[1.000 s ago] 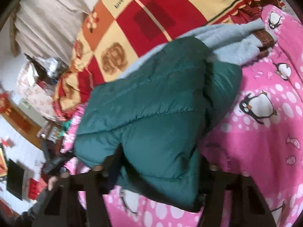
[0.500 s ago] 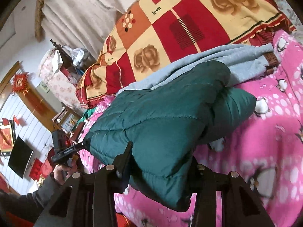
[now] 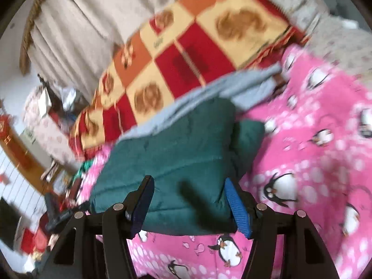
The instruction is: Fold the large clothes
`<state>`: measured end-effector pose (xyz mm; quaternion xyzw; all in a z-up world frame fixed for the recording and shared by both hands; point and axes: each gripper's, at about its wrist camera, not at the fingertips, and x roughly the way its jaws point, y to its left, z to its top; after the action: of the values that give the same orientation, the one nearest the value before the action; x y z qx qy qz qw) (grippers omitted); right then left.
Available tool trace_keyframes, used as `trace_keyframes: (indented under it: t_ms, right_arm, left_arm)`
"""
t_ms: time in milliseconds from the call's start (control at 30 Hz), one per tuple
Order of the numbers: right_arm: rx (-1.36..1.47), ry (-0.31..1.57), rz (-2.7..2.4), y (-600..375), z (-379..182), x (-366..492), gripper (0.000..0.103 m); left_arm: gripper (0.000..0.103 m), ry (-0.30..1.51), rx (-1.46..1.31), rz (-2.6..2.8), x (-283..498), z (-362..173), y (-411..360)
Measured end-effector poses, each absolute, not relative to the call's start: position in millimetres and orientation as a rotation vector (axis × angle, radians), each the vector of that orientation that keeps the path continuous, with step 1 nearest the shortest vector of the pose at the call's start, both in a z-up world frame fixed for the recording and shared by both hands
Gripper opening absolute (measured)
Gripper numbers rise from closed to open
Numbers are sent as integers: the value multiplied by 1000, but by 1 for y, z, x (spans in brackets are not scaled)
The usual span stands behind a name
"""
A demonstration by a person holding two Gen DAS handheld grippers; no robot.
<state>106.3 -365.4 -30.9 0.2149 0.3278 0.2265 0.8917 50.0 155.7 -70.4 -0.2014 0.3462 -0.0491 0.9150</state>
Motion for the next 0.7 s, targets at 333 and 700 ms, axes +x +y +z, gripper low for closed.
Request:
trace_keyframes:
  t_ms: [333, 700]
  right_arm:
    - [151, 821, 329, -296, -12, 11, 67]
    - [-86, 725, 335, -254, 22, -59, 67]
  left_arm:
    - [84, 874, -169, -105, 4, -44, 76]
    - [85, 862, -35, -43, -45, -35, 36]
